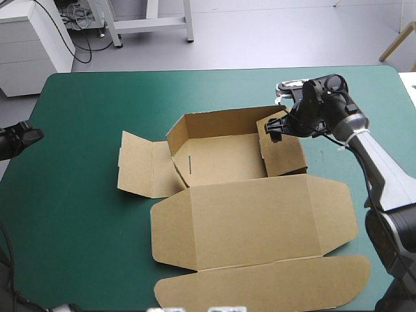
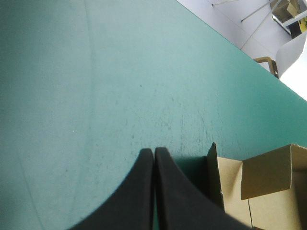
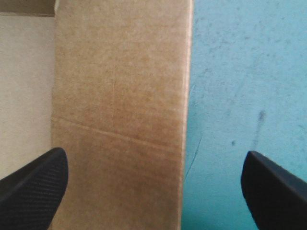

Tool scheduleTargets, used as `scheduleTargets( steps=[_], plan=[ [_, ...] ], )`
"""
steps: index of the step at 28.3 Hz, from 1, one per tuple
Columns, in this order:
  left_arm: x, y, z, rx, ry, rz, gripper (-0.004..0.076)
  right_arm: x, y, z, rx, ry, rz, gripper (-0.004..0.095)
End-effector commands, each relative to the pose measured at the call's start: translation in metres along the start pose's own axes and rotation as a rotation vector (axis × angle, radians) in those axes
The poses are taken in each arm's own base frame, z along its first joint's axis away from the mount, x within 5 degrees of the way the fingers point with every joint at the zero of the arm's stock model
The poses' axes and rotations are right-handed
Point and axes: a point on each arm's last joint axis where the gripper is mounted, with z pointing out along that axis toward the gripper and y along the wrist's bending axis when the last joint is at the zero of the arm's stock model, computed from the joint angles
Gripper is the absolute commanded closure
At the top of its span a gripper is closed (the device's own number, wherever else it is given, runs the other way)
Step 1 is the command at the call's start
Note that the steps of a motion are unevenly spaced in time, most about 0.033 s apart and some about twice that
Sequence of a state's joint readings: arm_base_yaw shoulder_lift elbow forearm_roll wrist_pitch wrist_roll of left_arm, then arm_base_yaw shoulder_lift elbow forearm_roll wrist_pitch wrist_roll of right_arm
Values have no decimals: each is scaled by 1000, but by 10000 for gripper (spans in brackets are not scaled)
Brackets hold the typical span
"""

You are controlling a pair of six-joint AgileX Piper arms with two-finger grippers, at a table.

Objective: Fold the box

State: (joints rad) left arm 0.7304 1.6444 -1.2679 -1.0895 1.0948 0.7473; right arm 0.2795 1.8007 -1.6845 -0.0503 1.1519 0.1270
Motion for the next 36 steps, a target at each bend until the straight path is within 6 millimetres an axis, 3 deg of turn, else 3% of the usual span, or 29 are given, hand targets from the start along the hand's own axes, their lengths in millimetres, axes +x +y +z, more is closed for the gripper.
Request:
scheduleTargets(
  steps=[1,6,14,16,18,20,22,27,32,34,35,36],
  plan=[
    [-8,-21,-13,55,-69,30,734,-6,-3,0,7,-33,-13,6],
    [-8,-21,-13,55,-69,30,734,-7,1,20,-16,20,-18,8],
    [-8,-21,-13,53,-71,30,734,-5,1,26,-17,49,-35,35],
    [-8,-21,-13,53,-71,30,734,-4,1,25,-14,60,-44,165],
    [-8,-21,-13,53,-71,30,734,-3,0,25,-3,76,-49,384],
    [-8,-21,-13,55,-72,30,734,-2,-2,25,17,81,-60,697],
    [-9,-21,-13,56,-73,29,734,-3,-4,25,32,80,-67,926],
    [-9,-25,-13,99,-72,15,734,-3,-1,19,0,65,-75,918],
    [-9,-25,-13,100,-75,14,734,-10,4,-20,-76,-60,-92,927],
    [-9,-25,-13,100,-75,14,734,-10,5,-51,-103,-152,-98,927],
    [-9,-25,-13,98,-77,23,734,-8,3,-83,-107,-251,-97,927],
    [-9,-25,-13,98,-77,25,732,-5,2,-99,-106,-293,-100,927]
  ],
)
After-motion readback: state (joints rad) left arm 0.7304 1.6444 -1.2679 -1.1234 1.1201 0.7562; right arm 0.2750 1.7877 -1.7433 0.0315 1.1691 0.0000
